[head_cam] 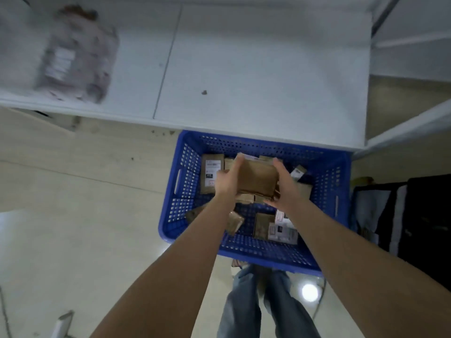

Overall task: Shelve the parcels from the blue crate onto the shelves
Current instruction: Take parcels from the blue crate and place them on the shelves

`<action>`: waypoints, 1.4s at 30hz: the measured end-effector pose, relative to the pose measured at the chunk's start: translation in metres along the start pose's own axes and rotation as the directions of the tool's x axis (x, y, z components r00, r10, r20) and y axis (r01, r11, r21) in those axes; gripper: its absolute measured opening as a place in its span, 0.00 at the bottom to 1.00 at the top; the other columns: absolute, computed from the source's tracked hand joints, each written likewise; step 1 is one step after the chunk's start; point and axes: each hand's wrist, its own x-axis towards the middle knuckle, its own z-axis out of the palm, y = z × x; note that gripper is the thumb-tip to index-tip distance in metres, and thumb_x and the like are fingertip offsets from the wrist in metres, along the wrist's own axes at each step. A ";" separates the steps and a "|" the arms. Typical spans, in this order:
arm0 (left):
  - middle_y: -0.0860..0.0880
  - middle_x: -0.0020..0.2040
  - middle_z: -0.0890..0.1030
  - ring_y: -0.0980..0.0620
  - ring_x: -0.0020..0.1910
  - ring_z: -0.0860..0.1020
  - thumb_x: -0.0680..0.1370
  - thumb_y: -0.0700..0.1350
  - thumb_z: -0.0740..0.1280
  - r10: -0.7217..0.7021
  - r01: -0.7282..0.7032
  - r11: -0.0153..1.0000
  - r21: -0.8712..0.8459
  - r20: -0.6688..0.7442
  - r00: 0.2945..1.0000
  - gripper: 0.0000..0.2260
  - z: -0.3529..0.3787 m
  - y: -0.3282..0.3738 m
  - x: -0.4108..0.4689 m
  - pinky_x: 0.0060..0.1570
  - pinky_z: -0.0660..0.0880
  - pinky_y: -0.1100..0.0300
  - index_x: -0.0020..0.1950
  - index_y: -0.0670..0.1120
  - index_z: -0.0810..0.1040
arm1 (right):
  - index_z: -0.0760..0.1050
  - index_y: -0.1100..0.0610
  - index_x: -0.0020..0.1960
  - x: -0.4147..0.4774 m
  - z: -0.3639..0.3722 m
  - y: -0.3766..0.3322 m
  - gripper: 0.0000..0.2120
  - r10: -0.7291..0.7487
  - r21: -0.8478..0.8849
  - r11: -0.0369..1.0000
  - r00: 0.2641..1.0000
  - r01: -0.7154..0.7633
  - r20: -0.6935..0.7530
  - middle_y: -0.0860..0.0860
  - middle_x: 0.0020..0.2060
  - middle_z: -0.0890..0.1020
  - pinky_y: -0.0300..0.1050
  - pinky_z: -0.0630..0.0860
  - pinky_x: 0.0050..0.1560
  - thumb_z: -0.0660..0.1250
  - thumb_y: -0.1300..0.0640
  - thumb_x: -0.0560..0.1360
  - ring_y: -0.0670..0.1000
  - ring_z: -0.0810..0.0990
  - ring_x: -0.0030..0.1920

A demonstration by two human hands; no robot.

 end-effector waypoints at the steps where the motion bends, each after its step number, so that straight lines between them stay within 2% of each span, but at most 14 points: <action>1: 0.45 0.58 0.77 0.43 0.55 0.77 0.62 0.70 0.69 0.025 -0.025 1.000 -0.004 0.003 1.000 0.41 -0.008 0.016 -0.015 0.56 0.76 0.44 0.65 0.44 0.71 | 0.75 0.56 0.57 -0.022 0.010 -0.012 0.21 -0.020 -0.011 1.000 1.000 0.020 0.012 0.55 0.45 0.81 0.48 0.80 0.43 0.67 0.41 0.74 0.54 0.81 0.43; 3: 0.46 0.57 0.79 0.44 0.54 0.78 0.57 0.71 0.69 0.055 -0.055 0.998 -0.010 0.016 0.998 0.44 -0.026 0.049 -0.044 0.57 0.76 0.44 0.64 0.45 0.72 | 0.77 0.56 0.55 -0.069 0.030 -0.035 0.17 -0.072 -0.027 0.997 0.996 0.074 0.049 0.55 0.42 0.81 0.47 0.79 0.40 0.67 0.45 0.74 0.53 0.81 0.41; 6: 0.45 0.57 0.79 0.43 0.53 0.79 0.52 0.70 0.70 0.077 -0.076 0.996 -0.044 0.024 0.997 0.46 -0.049 0.091 -0.080 0.56 0.76 0.44 0.64 0.47 0.71 | 0.78 0.56 0.57 -0.133 0.057 -0.064 0.20 -0.137 -0.077 0.987 0.987 0.143 0.081 0.58 0.48 0.82 0.53 0.80 0.50 0.68 0.47 0.68 0.56 0.81 0.48; 8: 0.44 0.56 0.79 0.43 0.53 0.79 0.60 0.65 0.70 0.076 -0.073 0.996 -0.045 0.075 0.994 0.37 -0.062 0.122 -0.124 0.54 0.77 0.44 0.63 0.48 0.71 | 0.76 0.56 0.59 -0.170 0.071 -0.081 0.23 -0.190 -0.140 0.968 0.975 0.206 0.119 0.58 0.51 0.80 0.55 0.79 0.51 0.68 0.49 0.67 0.57 0.80 0.50; 10: 0.43 0.56 0.78 0.43 0.52 0.79 0.68 0.60 0.70 0.082 -0.078 0.996 -0.038 0.117 0.990 0.27 -0.073 0.143 -0.163 0.51 0.78 0.44 0.63 0.49 0.71 | 0.74 0.55 0.62 -0.206 0.081 -0.095 0.27 -0.227 -0.160 0.954 0.960 0.253 0.163 0.58 0.53 0.80 0.52 0.81 0.44 0.68 0.50 0.64 0.56 0.80 0.49; 13: 0.42 0.57 0.78 0.42 0.53 0.79 0.70 0.55 0.72 0.110 -0.100 0.993 -0.060 0.193 0.975 0.25 -0.091 0.164 -0.205 0.46 0.80 0.43 0.63 0.50 0.72 | 0.74 0.54 0.61 -0.253 0.090 -0.111 0.19 -0.266 -0.183 0.933 0.937 0.309 0.224 0.56 0.53 0.81 0.46 0.76 0.36 0.64 0.56 0.70 0.53 0.78 0.45; 17: 0.46 0.53 0.79 0.47 0.49 0.78 0.74 0.48 0.70 0.239 -0.246 0.969 -0.005 0.253 0.937 0.18 -0.117 0.187 -0.252 0.37 0.79 0.55 0.64 0.48 0.73 | 0.72 0.53 0.63 -0.297 0.093 -0.132 0.19 -0.304 -0.280 0.879 0.906 0.386 0.295 0.53 0.61 0.77 0.51 0.72 0.53 0.66 0.48 0.74 0.55 0.73 0.58; 21: 0.49 0.45 0.82 0.51 0.42 0.79 0.75 0.44 0.66 0.310 -0.361 0.925 0.115 0.321 0.895 0.10 -0.143 0.217 -0.296 0.33 0.77 0.60 0.57 0.47 0.76 | 0.56 0.52 0.77 -0.341 0.095 -0.163 0.41 -0.392 -0.347 0.807 0.873 0.478 0.291 0.51 0.74 0.63 0.61 0.59 0.71 0.67 0.35 0.71 0.58 0.62 0.72; 24: 0.48 0.44 0.81 0.50 0.44 0.78 0.75 0.43 0.64 0.332 -0.426 0.881 0.208 0.370 0.867 0.08 -0.155 0.243 -0.324 0.41 0.76 0.58 0.53 0.46 0.77 | 0.60 0.52 0.76 -0.367 0.097 -0.185 0.43 -0.455 -0.405 0.727 0.831 0.555 0.321 0.52 0.73 0.65 0.60 0.57 0.71 0.68 0.33 0.68 0.57 0.62 0.73; 28: 0.47 0.45 0.81 0.49 0.48 0.78 0.66 0.48 0.67 0.315 -0.464 0.837 0.290 0.438 0.842 0.16 -0.158 0.267 -0.356 0.48 0.75 0.55 0.52 0.46 0.76 | 0.76 0.48 0.59 -0.400 0.092 -0.197 0.28 -0.340 -0.522 0.679 0.851 0.516 0.400 0.50 0.58 0.81 0.56 0.69 0.63 0.70 0.33 0.66 0.54 0.76 0.62; 31: 0.48 0.44 0.81 0.49 0.49 0.78 0.71 0.49 0.67 0.423 -0.520 0.820 0.239 0.359 0.832 0.13 -0.155 0.273 -0.362 0.52 0.75 0.52 0.54 0.47 0.77 | 0.79 0.50 0.51 -0.410 0.088 -0.196 0.16 -0.324 -0.447 0.734 0.842 0.512 0.432 0.51 0.45 0.86 0.53 0.76 0.59 0.71 0.40 0.70 0.53 0.81 0.52; 35: 0.48 0.61 0.76 0.44 0.65 0.72 0.72 0.59 0.68 0.516 -0.526 0.839 0.138 0.104 0.850 0.27 -0.153 0.274 -0.360 0.64 0.68 0.39 0.67 0.48 0.72 | 0.79 0.53 0.53 -0.414 0.093 -0.193 0.15 -0.375 -0.324 0.797 0.839 0.509 0.395 0.55 0.49 0.83 0.54 0.78 0.55 0.70 0.44 0.72 0.56 0.80 0.50; 39: 0.42 0.74 0.61 0.38 0.71 0.64 0.72 0.65 0.66 0.411 -0.421 0.903 0.083 0.118 0.904 0.40 -0.148 0.259 -0.362 0.62 0.66 0.35 0.76 0.46 0.57 | 0.71 0.50 0.64 -0.414 0.101 -0.191 0.22 -0.423 -0.130 0.860 0.830 0.494 0.363 0.56 0.55 0.80 0.60 0.80 0.51 0.70 0.48 0.72 0.59 0.79 0.52; 42: 0.40 0.72 0.65 0.38 0.68 0.68 0.72 0.66 0.66 0.360 -0.375 0.926 0.041 0.205 0.910 0.39 -0.133 0.250 -0.369 0.59 0.71 0.37 0.75 0.46 0.58 | 0.70 0.52 0.64 -0.416 0.108 -0.188 0.22 -0.446 -0.031 0.869 0.808 0.494 0.384 0.56 0.53 0.81 0.58 0.81 0.49 0.70 0.52 0.72 0.58 0.80 0.53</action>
